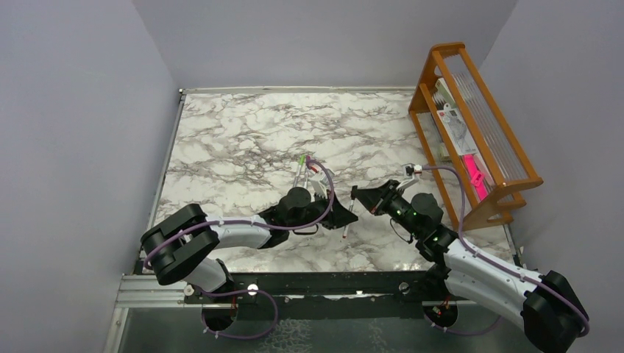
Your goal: Insert the pens into the pen caps
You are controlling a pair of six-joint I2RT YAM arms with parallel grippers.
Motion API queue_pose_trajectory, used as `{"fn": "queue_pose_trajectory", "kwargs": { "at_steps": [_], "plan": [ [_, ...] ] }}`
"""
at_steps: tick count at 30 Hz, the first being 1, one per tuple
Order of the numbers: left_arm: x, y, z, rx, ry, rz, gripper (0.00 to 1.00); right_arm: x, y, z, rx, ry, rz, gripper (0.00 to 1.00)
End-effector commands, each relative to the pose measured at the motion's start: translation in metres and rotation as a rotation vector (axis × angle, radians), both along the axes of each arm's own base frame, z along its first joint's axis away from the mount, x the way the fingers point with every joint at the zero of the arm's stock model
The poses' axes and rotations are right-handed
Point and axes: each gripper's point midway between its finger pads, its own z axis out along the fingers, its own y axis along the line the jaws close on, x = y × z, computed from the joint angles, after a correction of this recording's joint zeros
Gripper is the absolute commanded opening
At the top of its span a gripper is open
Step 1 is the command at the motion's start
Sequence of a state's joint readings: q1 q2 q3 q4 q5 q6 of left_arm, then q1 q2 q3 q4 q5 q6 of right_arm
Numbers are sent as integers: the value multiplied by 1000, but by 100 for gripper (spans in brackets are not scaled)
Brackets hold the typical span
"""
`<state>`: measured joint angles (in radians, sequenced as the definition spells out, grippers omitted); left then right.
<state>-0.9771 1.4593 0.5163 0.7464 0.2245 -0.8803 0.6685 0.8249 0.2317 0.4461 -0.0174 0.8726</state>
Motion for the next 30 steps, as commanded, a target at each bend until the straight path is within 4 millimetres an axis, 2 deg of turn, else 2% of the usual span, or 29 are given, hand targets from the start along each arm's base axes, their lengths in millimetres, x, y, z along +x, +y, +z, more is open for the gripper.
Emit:
{"fn": "queue_pose_trajectory", "kwargs": {
  "at_steps": [1, 8, 19, 30],
  "plan": [
    [20, -8, 29, -57, -87, 37, 0, -10, 4, -11, 1, 36, 50, 1],
    [42, -10, 47, -75, -129, 58, 0, -20, 8, -25, -22, 79, 97, 1],
    [64, -10, 69, -79, -193, 77, 0, -29, 16, -45, -81, 185, 168, 1],
    [89, -12, 96, -102, -240, 108, 0, -38, 23, -53, -73, 198, 230, 1]
  ]
}}
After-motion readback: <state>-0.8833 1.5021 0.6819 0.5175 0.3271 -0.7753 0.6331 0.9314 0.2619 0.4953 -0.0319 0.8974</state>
